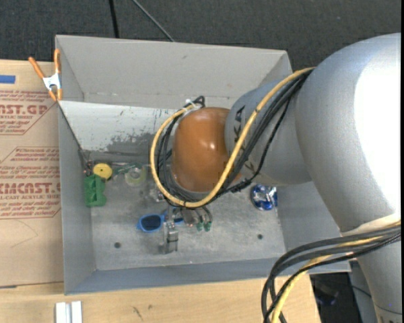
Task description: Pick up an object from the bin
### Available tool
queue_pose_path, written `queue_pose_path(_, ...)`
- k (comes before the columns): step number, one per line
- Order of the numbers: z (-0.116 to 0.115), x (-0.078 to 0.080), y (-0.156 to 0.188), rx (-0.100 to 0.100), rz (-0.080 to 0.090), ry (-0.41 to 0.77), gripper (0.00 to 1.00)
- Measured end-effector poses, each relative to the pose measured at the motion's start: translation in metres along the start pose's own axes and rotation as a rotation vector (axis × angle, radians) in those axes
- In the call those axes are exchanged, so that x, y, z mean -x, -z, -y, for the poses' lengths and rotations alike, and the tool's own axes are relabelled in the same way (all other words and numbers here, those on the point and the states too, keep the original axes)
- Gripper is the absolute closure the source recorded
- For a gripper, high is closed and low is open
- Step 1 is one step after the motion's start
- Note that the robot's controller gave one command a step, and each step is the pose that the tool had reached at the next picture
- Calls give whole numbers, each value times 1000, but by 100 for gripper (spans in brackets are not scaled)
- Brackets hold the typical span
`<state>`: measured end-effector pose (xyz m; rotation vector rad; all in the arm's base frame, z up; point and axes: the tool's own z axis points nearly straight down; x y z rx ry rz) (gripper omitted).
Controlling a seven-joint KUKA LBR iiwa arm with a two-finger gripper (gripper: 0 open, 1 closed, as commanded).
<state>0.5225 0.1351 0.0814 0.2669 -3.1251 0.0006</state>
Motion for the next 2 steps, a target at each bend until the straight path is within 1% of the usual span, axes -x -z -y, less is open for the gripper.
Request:
queue_pose_path(1, 0, 1, 4, 2, 5, -1, 100)
queue_pose_path(2, -12, -10, 141, 3, 14, -37, 100)
